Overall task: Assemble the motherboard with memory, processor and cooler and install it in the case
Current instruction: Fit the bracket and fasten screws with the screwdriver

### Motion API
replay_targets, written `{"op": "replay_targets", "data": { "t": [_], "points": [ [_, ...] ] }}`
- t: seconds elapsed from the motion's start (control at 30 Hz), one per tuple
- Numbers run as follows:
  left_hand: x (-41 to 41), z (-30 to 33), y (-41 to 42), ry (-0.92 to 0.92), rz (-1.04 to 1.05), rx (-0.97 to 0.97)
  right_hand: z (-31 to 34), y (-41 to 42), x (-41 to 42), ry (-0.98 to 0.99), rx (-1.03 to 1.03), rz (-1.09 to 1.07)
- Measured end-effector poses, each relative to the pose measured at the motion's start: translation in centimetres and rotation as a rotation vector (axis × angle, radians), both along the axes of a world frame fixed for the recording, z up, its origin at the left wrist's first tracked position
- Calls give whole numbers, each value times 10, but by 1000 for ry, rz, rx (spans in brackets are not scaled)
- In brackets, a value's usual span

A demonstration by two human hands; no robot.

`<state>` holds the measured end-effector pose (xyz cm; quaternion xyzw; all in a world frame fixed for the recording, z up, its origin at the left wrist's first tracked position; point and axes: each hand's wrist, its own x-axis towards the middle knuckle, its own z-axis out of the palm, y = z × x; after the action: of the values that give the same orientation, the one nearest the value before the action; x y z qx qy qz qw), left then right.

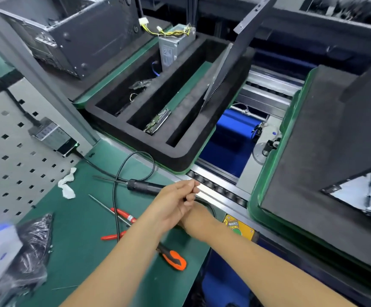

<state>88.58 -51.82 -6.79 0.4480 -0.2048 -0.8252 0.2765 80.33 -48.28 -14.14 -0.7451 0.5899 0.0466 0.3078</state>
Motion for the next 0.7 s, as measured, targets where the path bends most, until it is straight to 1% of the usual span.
{"op": "replay_targets", "data": {
  "t": [0.07, 0.13, 0.2, 0.23, 0.27, 0.33, 0.43, 0.53, 0.6, 0.7],
  "points": [
    [-6, 5, 0, -7, -23, -26, -1, 1, 1, -26, 29, -45],
    [-12, 12, 0, -18, -39, -50, 3, 5, 1, -120, -13, -140],
    [-16, 18, -1, -25, -58, -76, 11, 10, -3, -127, -33, -151],
    [-19, 21, -1, -27, -68, -91, 17, 14, -5, -137, -17, -135],
    [-22, 25, -1, -28, -77, -105, 27, 17, -11, -161, 29, -166],
    [-31, 32, 0, -20, -89, -128, 53, 21, -32, -198, 25, -209],
    [-55, 49, -1, 47, -111, -118, 98, 32, -85, -296, -3, -297],
    [-91, 75, 1, 150, -172, -110, 149, 54, -153, -439, -18, -438],
    [-121, 96, 5, 183, -242, -137, 180, 76, -200, -499, -98, -565],
    [-175, 131, 14, 214, -338, -195, 220, 114, -268, -586, -317, -780]
  ]
}}
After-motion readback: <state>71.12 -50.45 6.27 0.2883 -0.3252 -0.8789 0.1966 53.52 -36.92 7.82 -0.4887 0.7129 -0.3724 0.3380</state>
